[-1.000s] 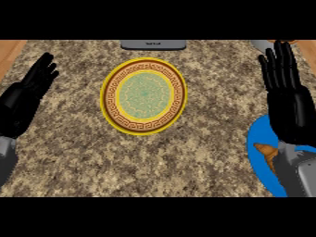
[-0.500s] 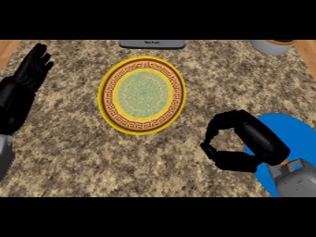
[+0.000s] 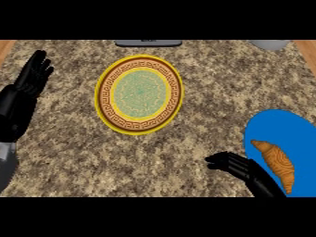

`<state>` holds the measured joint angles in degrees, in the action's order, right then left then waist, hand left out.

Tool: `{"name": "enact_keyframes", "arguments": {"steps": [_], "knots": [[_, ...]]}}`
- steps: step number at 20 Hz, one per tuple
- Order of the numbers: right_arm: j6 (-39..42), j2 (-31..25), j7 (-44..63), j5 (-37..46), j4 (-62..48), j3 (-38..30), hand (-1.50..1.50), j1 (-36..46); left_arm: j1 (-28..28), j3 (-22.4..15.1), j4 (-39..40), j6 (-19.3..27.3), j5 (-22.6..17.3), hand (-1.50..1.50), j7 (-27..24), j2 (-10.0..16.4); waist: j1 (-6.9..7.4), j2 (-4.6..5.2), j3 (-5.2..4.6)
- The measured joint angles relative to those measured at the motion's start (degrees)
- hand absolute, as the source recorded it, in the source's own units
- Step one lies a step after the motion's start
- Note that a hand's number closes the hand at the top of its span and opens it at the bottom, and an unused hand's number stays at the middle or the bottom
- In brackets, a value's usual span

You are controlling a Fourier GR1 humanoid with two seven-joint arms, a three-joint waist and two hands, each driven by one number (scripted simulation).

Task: Pick the croissant from the plate and place it in the plate

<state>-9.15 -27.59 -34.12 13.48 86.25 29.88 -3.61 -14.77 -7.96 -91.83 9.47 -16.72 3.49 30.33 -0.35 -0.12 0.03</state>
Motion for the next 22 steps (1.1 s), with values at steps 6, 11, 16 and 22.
{"name": "enact_keyframes", "arguments": {"steps": [6, 11, 16, 22], "knots": [[-1.13, -5.66, 1.27, 2.43, 11.01, -4.05, -1.5, -4.56, -0.09, 1.88, -0.04, -1.35, 0.67, 0.0, 0.7, -0.61, -0.26, -0.07, -0.07], [0.04, -13.76, 15.59, 10.39, 19.41, -6.64, -1.5, -5.1, 0.07, 2.25, -0.07, -1.47, 1.14, 0.0, 0.75, -0.63, -0.7, -0.28, -0.28], [7.31, -23.02, 30.46, 17.66, 24.96, -8.36, -1.5, -5.13, 0.61, 2.09, -0.09, -1.46, 1.56, 0.0, 0.5, -1.15, -0.72, -0.27, -0.4], [21.36, -28.26, 48.18, 21.73, 32.66, -5.74, -1.5, -4.22, -0.08, 2.17, 0.03, -2.06, 1.83, 0.0, 0.63, -1.57, -0.07, -0.04, -0.32]]}}
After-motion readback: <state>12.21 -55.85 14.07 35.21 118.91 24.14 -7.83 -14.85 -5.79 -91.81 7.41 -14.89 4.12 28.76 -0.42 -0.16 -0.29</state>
